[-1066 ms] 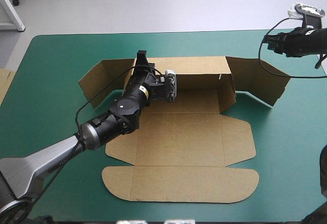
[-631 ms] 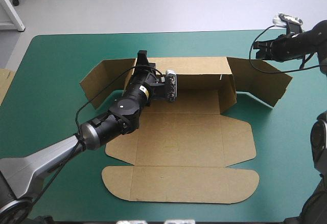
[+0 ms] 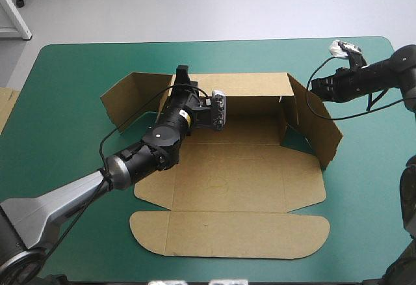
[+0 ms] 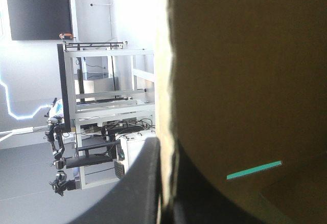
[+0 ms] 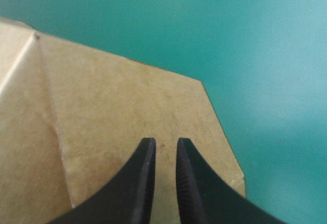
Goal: Fold the box
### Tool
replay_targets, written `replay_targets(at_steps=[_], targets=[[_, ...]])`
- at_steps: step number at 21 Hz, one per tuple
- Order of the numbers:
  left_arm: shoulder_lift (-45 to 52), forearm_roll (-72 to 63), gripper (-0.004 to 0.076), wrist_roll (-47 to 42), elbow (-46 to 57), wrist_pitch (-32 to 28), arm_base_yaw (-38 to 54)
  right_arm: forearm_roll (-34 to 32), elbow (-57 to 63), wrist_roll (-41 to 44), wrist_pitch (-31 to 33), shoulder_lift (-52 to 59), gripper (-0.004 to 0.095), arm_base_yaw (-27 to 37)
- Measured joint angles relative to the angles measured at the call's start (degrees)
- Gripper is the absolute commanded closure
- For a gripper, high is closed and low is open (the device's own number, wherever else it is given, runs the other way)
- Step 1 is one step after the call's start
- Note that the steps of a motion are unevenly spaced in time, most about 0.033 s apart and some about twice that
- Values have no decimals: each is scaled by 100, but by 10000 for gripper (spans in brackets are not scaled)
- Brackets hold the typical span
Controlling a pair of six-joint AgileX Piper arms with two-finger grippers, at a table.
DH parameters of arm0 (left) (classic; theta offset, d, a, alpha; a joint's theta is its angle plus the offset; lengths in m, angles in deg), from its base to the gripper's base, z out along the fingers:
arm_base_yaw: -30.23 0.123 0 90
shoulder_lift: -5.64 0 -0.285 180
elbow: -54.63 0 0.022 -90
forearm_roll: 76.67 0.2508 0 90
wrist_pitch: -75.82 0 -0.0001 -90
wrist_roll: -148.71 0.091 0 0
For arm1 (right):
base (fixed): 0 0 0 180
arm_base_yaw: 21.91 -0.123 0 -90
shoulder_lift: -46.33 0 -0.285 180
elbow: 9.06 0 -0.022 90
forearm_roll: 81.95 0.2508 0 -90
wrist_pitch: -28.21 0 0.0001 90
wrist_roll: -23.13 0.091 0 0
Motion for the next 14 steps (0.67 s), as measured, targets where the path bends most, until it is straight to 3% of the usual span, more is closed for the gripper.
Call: replay_targets(at_steps=[7, 14], targets=[[0, 0, 734, 0, 0, 1, 0, 415, 1232, -1007, -419, 883, 760, -7], [0, 0, 734, -5, 0, -6, 0, 589, 1882, -1894, -469, 1131, 545, -7]])
